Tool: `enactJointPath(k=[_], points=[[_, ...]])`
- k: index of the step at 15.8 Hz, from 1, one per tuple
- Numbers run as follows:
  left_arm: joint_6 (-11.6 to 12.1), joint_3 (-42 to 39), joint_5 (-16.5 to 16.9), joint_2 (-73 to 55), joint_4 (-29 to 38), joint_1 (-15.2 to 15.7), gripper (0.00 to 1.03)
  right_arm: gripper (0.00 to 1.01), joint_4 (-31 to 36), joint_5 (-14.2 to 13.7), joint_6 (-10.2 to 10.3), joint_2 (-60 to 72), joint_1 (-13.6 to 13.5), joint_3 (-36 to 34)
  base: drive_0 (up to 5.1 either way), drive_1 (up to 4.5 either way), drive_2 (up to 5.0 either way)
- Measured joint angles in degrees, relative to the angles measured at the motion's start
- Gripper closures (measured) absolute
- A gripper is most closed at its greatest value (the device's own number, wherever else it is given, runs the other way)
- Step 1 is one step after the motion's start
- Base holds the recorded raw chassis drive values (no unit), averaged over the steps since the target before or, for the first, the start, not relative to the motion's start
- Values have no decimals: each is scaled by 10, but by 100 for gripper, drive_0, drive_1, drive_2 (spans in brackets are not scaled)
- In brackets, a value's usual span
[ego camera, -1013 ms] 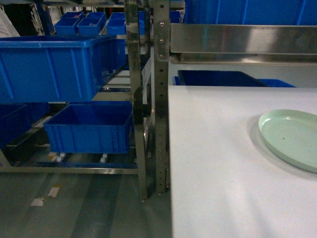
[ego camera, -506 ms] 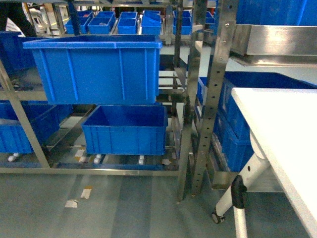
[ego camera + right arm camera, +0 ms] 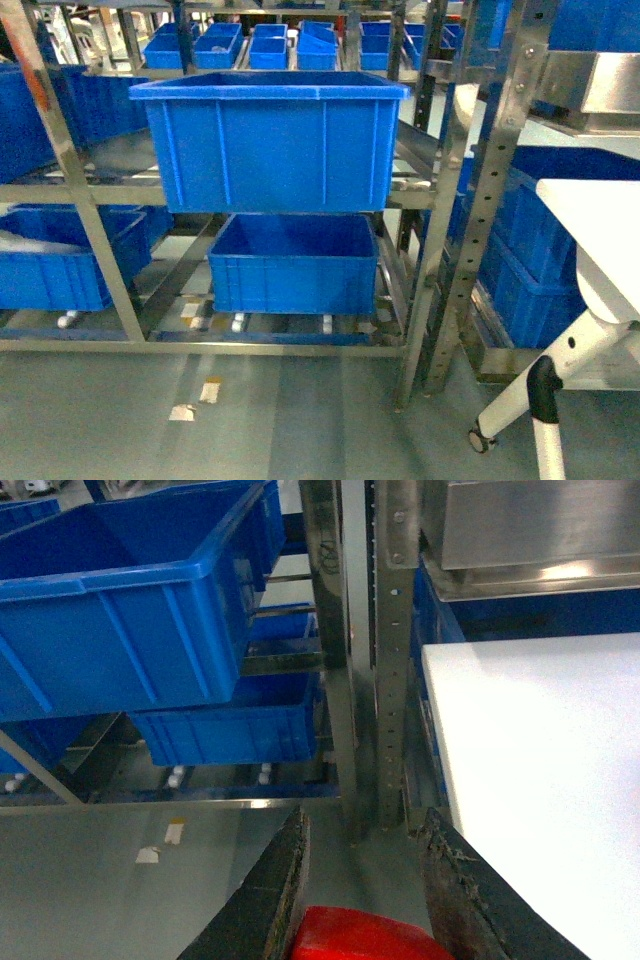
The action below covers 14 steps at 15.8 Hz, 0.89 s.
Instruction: Sort and place red and yellow blocks in left bins
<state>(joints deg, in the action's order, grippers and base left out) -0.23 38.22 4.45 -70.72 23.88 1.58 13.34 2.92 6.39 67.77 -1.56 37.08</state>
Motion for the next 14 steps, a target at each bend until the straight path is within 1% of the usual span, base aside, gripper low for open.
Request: enactJointPath(k=[14], points=[[0,0,-1,0,0,0,76,73,0,0,0,0,0,0,-502,244,244]])
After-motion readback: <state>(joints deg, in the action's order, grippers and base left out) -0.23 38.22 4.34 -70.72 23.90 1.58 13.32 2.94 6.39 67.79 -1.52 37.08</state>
